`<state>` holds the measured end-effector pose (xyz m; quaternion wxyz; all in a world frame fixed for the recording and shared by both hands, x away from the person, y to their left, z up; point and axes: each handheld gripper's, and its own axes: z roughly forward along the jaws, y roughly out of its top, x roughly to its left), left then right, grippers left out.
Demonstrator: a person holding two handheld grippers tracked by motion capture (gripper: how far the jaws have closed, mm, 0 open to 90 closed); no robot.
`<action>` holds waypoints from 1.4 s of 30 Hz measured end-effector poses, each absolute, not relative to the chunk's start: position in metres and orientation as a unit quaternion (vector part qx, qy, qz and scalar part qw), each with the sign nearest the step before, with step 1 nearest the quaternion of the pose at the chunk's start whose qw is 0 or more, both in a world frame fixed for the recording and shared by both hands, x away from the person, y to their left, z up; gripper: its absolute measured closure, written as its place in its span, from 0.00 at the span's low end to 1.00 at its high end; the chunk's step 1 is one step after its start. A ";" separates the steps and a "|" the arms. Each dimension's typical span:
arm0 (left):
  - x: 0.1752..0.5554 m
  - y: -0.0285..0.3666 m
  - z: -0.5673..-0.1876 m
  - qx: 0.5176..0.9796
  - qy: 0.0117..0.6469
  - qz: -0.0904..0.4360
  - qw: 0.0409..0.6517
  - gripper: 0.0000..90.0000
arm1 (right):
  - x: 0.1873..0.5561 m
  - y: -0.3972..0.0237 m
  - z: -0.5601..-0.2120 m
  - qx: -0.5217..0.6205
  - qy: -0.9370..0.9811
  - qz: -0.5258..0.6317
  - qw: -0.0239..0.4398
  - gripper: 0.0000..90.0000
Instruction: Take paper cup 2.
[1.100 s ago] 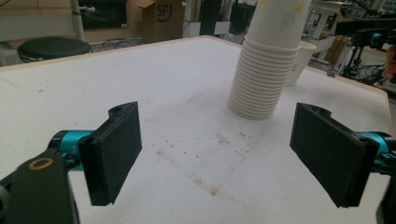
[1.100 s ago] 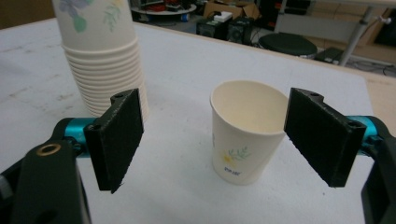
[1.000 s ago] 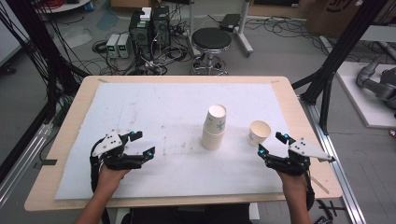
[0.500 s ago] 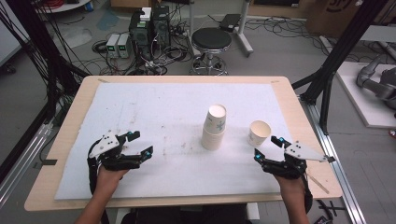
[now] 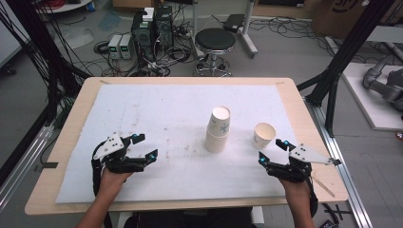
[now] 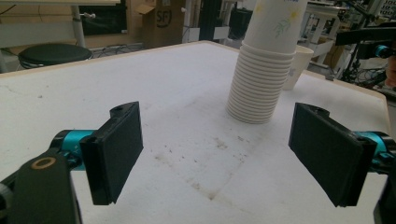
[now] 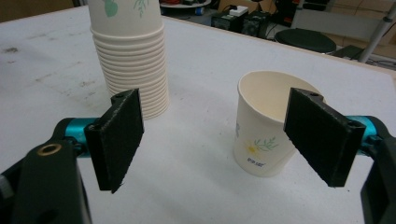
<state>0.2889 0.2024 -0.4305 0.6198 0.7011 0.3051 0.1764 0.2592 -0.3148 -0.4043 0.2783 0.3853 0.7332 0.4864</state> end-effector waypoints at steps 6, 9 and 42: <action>0.289 0.203 -0.432 0.705 0.304 0.175 0.616 0.20 | 0.261 -0.313 -0.405 0.384 0.735 0.485 0.277 0.23; 0.288 0.203 -0.432 0.710 0.301 0.178 0.611 0.20 | 0.263 -0.312 -0.406 0.383 0.736 0.486 0.275 0.23; 0.312 0.162 -0.375 0.715 0.251 0.145 0.636 0.18 | 0.263 -0.307 -0.408 0.364 0.750 0.487 0.258 0.23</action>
